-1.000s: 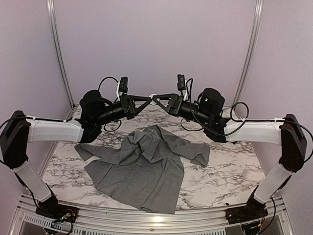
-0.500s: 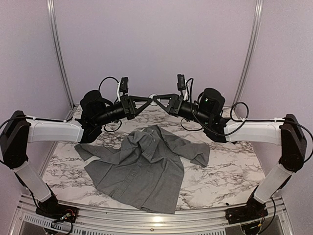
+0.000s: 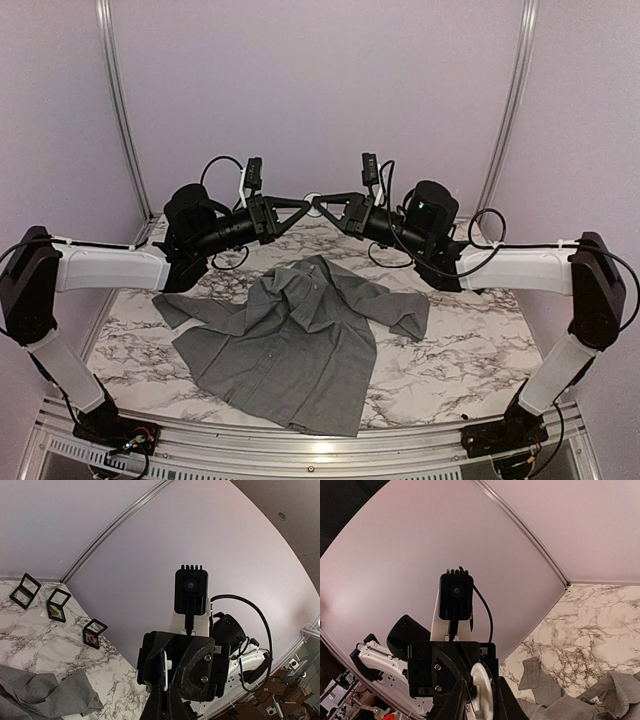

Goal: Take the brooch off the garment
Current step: Close the brooch securely.

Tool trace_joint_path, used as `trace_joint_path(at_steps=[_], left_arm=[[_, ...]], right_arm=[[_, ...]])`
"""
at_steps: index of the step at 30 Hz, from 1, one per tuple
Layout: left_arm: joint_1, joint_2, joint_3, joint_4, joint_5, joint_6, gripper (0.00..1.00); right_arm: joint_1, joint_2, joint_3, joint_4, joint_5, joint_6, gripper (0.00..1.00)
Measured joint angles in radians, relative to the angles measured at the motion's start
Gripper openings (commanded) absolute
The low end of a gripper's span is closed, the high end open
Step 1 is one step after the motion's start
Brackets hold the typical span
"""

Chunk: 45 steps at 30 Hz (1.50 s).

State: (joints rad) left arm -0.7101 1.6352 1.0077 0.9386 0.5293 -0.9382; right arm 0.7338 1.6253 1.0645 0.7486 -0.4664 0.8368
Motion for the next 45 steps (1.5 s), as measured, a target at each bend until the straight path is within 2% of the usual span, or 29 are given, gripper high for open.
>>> trace_joint_path(at_steps=[3, 10, 12, 15, 22, 27, 45], left_arm=[[0.000, 0.000, -0.001, -0.006, -0.007, 0.004, 0.00], [-0.005, 0.000, -0.001, -0.029, -0.029, 0.003, 0.00], [-0.005, -0.001, -0.001, -0.031, -0.037, 0.003, 0.00], [-0.005, -0.001, -0.001, -0.031, -0.045, 0.002, 0.00], [-0.005, -0.001, -0.001, -0.031, -0.052, -0.002, 0.00], [-0.005, -0.001, -0.002, -0.030, -0.051, -0.005, 0.00], [-0.008, -0.021, -0.018, -0.024, -0.051, 0.004, 0.00]], right_arm=[[0.000, 0.000, 0.000, -0.001, -0.002, 0.000, 0.29], [-0.001, -0.001, -0.002, 0.000, -0.008, -0.007, 0.60], [-0.001, -0.005, -0.009, 0.002, -0.007, -0.016, 0.66], [-0.002, -0.021, -0.035, 0.006, -0.004, -0.026, 0.69], [-0.002, -0.056, -0.105, 0.042, -0.004, -0.024, 0.67], [-0.002, -0.056, -0.134, 0.068, -0.005, -0.012, 0.56], [-0.002, -0.021, -0.105, 0.136, -0.030, 0.047, 0.36]])
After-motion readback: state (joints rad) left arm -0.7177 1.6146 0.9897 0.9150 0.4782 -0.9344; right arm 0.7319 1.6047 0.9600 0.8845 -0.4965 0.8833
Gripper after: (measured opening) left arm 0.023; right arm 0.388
